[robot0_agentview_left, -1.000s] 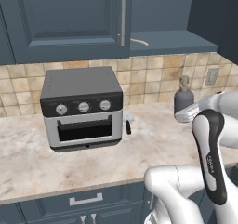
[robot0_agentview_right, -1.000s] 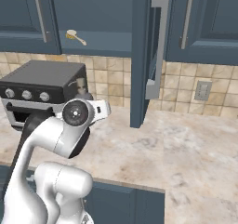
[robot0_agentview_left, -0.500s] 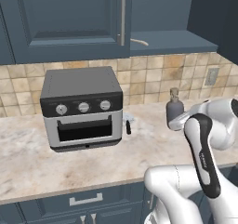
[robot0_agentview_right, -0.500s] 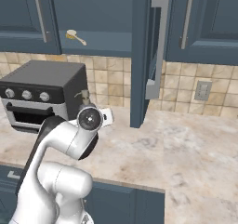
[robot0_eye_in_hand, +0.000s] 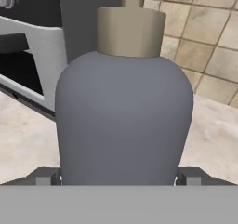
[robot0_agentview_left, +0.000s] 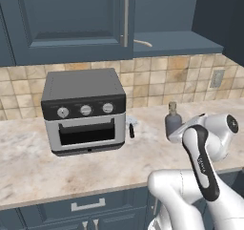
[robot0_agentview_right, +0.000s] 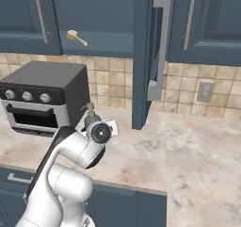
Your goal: Pick the dish brush and soap dispenser from the cabinet and place them on the counter.
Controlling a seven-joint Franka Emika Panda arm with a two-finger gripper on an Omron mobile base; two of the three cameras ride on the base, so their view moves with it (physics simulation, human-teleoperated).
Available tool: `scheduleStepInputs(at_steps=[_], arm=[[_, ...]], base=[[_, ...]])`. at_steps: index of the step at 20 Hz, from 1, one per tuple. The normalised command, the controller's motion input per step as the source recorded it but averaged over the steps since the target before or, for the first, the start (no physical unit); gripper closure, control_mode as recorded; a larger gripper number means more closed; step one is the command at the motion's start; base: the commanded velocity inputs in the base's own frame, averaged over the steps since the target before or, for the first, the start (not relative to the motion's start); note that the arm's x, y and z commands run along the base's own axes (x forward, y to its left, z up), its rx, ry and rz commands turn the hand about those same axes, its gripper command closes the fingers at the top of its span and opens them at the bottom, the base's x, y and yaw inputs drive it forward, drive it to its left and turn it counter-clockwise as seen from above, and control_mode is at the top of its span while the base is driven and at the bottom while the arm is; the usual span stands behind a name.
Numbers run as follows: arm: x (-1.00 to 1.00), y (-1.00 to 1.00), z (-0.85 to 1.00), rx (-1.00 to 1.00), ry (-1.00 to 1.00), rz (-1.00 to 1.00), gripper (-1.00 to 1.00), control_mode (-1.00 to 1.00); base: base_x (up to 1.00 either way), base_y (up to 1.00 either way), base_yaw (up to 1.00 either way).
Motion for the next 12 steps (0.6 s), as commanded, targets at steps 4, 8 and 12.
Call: scheduleStepInputs(at_steps=[4, 8, 12], arm=[[0.39, -0.03, -0.51, 0.00, -0.01, 0.00, 1.00, -1.00], [0.41, -0.01, -0.48, 0.00, 0.02, 0.00, 1.00, -1.00], [0.39, -0.03, -0.58, 0.01, 0.11, 0.02, 1.00, -1.00]], base=[[0.00, 0.00, 0.00], [0.00, 0.00, 0.00], [0.00, 0.00, 0.00]])
